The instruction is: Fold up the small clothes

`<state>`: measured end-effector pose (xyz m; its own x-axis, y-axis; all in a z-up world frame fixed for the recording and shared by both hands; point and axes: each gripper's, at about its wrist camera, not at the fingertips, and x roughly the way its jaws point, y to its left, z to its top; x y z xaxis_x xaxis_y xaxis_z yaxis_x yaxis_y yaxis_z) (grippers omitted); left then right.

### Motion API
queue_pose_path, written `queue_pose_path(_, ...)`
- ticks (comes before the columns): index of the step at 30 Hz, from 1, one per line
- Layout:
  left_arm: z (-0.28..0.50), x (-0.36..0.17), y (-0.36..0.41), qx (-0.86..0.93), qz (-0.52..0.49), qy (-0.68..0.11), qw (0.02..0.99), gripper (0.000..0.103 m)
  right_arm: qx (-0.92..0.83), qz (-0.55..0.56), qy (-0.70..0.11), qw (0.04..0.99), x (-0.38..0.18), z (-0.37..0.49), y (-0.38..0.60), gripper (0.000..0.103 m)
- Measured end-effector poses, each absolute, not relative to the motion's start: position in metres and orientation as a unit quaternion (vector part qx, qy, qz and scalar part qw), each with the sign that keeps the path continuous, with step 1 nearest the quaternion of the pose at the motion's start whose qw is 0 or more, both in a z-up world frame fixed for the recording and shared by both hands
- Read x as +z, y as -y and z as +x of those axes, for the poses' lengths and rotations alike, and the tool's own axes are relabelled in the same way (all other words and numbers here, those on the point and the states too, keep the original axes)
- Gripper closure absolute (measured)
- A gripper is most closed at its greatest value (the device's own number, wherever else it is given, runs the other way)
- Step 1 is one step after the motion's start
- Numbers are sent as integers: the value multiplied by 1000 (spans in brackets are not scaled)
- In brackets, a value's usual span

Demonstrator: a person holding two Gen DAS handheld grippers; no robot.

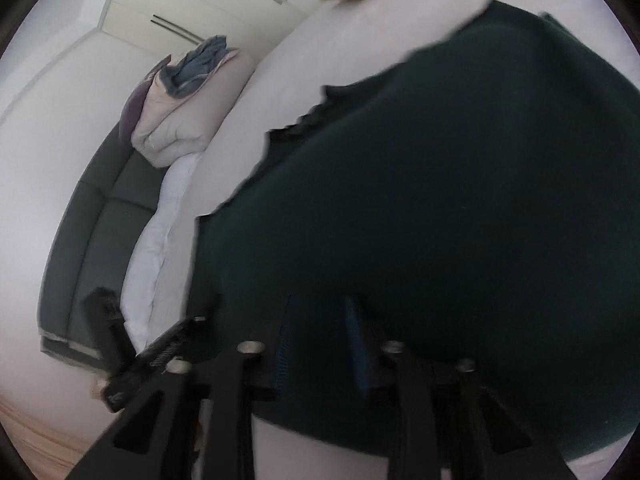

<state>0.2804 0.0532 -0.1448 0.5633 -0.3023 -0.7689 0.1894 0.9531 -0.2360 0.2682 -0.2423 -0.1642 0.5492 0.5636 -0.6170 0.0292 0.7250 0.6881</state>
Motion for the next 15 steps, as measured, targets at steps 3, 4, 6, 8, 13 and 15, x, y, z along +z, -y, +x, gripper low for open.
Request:
queue_pose_path(3, 275, -146, -76, -139, -85, -443, 882, 95, 125, 424, -408, 799, -177, 248, 298, 103)
queue_pose_path(4, 272, -146, -80, -139, -89, -441, 882, 95, 102, 435, -391, 804, -177, 239, 314, 103)
queue_pose_path(6, 271, -148, -89, -139, -108, -442, 880, 95, 49, 455, -352, 817, -173, 217, 351, 103)
queue_pose_path(8, 270, -149, -94, -132, -118, -440, 881, 95, -11, 484, -324, 813, -173, 190, 385, 103)
queue_pose_path(13, 265, -153, -95, -122, -126, -434, 883, 95, -52, 432, -300, 849, -127, 168, 373, 96)
queue_pose_path(15, 265, -154, -96, -123, -131, -434, 883, 95, -1, 408, -303, 861, -108, 188, 352, 90)
